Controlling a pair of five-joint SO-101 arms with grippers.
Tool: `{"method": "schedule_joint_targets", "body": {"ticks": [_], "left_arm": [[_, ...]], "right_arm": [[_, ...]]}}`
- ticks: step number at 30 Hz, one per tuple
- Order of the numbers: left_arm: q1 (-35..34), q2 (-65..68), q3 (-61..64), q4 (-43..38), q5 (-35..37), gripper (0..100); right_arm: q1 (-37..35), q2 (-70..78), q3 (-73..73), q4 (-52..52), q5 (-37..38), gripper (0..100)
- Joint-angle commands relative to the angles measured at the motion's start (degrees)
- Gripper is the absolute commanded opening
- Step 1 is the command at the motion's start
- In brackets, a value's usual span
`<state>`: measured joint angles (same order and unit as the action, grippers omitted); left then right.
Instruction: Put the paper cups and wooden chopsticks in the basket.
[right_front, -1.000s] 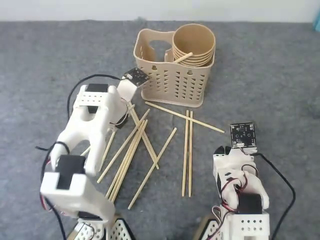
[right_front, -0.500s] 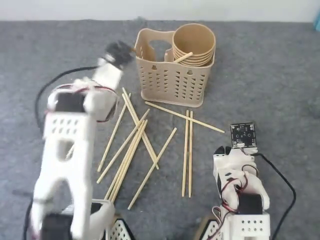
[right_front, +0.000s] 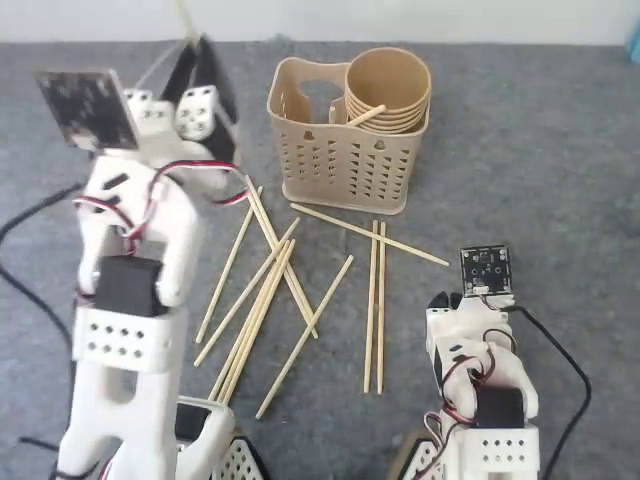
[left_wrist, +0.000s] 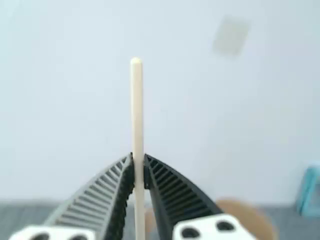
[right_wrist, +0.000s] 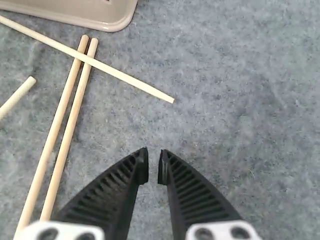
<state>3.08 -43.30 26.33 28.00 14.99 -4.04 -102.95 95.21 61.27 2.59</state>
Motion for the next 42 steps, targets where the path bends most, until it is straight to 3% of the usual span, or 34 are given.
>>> {"method": "schedule_joint_targets", "body": {"ticks": [1,4,12,19,25,27,34,42], "left_arm": [[5.27,2.11,0.75,-27.34,0.70,1],[7.03,6.07,-2.68,-35.34,0.79,1],[6.86,24.26,-14.81,-32.26,0.62,1],[5.45,29.10,-7.52,-38.24,0.62,1],[5.27,29.01,1.36,-37.71,0.70,1],[5.27,29.01,2.33,-34.55,0.53,4],[5.19,22.95,0.84,-13.54,-3.87,32],[3.69,4.04,0.75,14.68,-4.04,33]], "right_arm": [[0.40,-1.01,0.09,-0.13,0.70,4.7],[0.40,-1.01,0.09,-0.13,0.70,4.7],[0.40,-1.01,0.09,-0.13,0.70,4.9],[0.40,-1.01,0.09,-0.22,0.88,5.0],[0.40,-1.01,0.09,-0.22,2.81,4.8],[0.40,-1.01,0.09,-0.22,2.81,4.8],[0.40,-1.01,0.18,-0.22,2.81,4.8],[0.40,-1.01,0.18,-0.22,2.81,4.8]]}}
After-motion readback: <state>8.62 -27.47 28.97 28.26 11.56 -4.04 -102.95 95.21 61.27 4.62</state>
